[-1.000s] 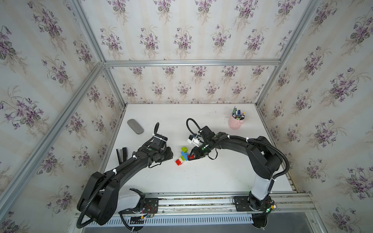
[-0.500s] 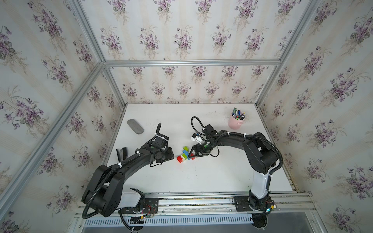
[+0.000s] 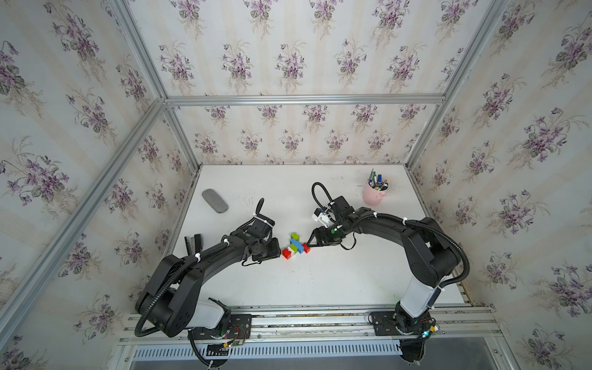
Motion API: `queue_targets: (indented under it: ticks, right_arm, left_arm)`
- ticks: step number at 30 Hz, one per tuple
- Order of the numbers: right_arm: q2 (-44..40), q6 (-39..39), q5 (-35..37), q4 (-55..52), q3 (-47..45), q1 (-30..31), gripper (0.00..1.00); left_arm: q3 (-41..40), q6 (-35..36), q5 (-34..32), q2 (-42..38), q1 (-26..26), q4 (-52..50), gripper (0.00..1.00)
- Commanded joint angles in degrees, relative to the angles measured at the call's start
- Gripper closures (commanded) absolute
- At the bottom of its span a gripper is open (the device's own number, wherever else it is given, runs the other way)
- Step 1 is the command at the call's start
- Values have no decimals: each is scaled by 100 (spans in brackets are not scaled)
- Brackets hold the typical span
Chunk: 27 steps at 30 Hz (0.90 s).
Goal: Assemble the letter y with lego
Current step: Adjust the lego brick at the center of the board.
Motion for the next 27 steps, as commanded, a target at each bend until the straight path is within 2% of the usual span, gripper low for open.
queue_targets:
  ticks: [1, 8, 13, 14, 17, 19, 21, 24, 27]
  right_arm:
    - [-160, 98, 211, 110, -86, -9, 27]
    - [-332, 380, 541, 436, -197, -133, 28]
    - [-597, 354, 900, 364, -192, -133, 27]
    - [-680, 351, 1023, 380, -208, -133, 26]
    - [-1055, 403, 1572, 534, -303, -133, 18]
    - [-1301, 421, 1920, 692, -366, -133, 9]
    - [-1531, 471, 2308, 866, -452, -241, 1]
    - [-1803, 635, 2721, 1204, -606, -487, 0]
    - [-2034, 710, 3280, 1514, -778, -597, 0]
  left_arm:
    - [122, -53, 144, 148, -146, 77, 54]
    - [467, -56, 170, 488, -492, 86, 56]
    - [392, -80, 53, 358, -502, -18, 56]
    - [374, -70, -175, 287, -492, -85, 56]
    - [387, 17, -511, -31, -382, -429, 56]
    - [426, 107, -713, -434, -213, -676, 54]
    - [497, 214, -970, -743, -42, -894, 51]
    - [613, 428, -1220, -1118, 305, -1037, 44]
    - [732, 616, -1388, -1310, 655, -1054, 23]
